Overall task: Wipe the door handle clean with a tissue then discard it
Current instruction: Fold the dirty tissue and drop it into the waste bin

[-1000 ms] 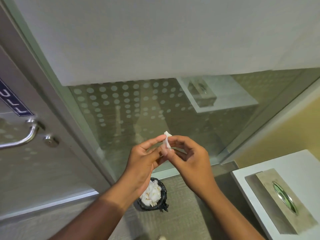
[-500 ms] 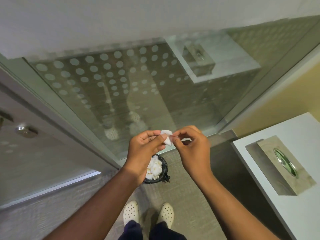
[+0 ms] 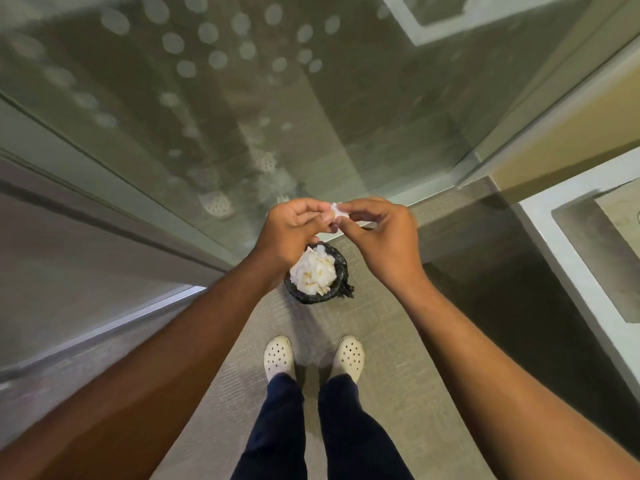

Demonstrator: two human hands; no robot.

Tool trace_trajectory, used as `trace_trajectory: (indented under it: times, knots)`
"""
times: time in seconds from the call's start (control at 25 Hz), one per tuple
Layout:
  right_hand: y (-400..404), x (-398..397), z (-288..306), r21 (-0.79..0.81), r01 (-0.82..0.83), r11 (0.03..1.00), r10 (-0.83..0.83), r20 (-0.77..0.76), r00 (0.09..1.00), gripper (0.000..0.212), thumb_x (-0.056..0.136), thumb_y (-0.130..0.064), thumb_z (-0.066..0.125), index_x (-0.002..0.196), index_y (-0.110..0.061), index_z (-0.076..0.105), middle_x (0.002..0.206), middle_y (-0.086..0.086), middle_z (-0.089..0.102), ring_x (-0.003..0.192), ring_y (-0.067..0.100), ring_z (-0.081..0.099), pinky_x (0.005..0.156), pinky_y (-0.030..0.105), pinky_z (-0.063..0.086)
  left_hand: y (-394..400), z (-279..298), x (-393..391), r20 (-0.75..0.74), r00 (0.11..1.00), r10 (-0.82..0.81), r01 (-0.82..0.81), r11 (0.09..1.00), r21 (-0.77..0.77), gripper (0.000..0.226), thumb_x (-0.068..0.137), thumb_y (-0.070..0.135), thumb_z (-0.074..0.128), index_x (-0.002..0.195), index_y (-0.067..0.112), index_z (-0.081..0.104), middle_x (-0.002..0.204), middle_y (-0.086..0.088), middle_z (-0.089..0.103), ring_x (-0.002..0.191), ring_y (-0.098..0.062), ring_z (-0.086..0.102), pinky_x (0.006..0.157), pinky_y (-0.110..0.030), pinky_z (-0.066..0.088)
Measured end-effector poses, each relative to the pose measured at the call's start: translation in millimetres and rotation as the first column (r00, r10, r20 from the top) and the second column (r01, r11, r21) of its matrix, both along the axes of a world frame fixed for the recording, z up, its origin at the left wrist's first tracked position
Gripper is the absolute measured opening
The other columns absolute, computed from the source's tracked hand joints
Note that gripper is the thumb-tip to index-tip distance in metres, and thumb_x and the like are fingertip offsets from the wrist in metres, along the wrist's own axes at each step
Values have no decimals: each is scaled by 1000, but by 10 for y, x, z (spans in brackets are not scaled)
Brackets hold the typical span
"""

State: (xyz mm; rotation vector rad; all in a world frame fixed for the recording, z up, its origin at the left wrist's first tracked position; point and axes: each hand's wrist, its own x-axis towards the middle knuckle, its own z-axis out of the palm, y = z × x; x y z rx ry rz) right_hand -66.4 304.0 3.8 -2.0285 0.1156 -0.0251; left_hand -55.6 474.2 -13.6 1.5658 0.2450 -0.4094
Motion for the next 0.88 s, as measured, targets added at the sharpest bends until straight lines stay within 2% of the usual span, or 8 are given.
trace_trajectory:
  times: [0.12, 0.28, 0.36, 0.48, 0.56, 0.68, 0.8, 0.88]
  knots:
    - [-17, -56, -656, -12, 35, 999, -33, 131, 991, 14, 87, -3, 79, 96, -12, 84, 99, 1, 76, 89, 11, 74, 76, 28, 64, 119, -516, 10, 80, 996, -27, 14, 986, 165, 11, 104, 11, 71, 99, 20, 75, 89, 3, 83, 75, -4, 78, 67, -9, 52]
    - [62, -127, -1720, -139, -28, 990, 67, 288, 955, 16, 89, -2, 77, 103, -10, 81, 108, 4, 72, 101, 13, 70, 88, 23, 56, 209, -1260, -130, 183, 977, 111, -173, 911, 374, 13, 105, 17, 70, 96, 24, 76, 89, 5, 81, 84, -12, 78, 77, -21, 60]
    - [116, -128, -2313, -266, -149, 953, 194, 154, 969, 20, 91, 1, 74, 108, -6, 81, 118, 11, 73, 109, 23, 70, 95, 30, 56, 243, -1573, -192, 178, 975, 133, -197, 887, 418, 12, 107, 24, 69, 97, 25, 76, 91, 5, 81, 91, -16, 78, 82, -29, 60]
    - [136, -37, -2960, -286, -300, 910, 246, -210, 946, 32, 94, 6, 64, 122, -5, 77, 136, 14, 70, 126, 28, 65, 106, 35, 51, 288, -2042, -216, 126, 990, 63, -118, 857, 501, 19, 109, 26, 65, 106, 16, 80, 98, -2, 82, 95, -22, 77, 88, -41, 60]
    - [86, 33, -3105, -338, -287, 897, 221, -220, 950, 34, 92, 2, 66, 121, -9, 78, 126, 10, 75, 117, 26, 69, 99, 36, 53, 312, -2247, -237, 114, 993, -42, -31, 821, 570, 25, 111, 29, 61, 117, 14, 80, 107, -5, 83, 100, -23, 76, 92, -43, 61]
    - [9, 100, -3011, -432, -228, 873, 207, -95, 974, 32, 91, -3, 63, 120, -11, 76, 117, 8, 75, 109, 27, 68, 94, 43, 56, 320, -2381, -229, 125, 964, -236, 94, 739, 667, 34, 113, 34, 57, 136, 14, 72, 136, -6, 75, 128, -25, 67, 109, -33, 49]
    - [-115, 46, -2757, -528, -114, 841, 153, 31, 988, 35, 96, -6, 59, 130, -8, 69, 130, 11, 69, 126, 28, 60, 119, 49, 40, 220, -2334, -152, 129, 892, -434, 186, 612, 768, 48, 113, 35, 56, 156, 15, 54, 163, -7, 55, 157, -26, 41, 127, -38, 30]
    - [-225, 18, -2516, -603, -77, 794, 150, 72, 986, 38, 101, -12, 55, 139, -8, 60, 141, 11, 63, 139, 30, 51, 127, 51, 25, 96, -2218, -92, 176, 819, -546, 174, 529, 831, 56, 112, 35, 58, 161, 10, 45, 171, -11, 43, 165, -30, 28, 135, -46, 19]
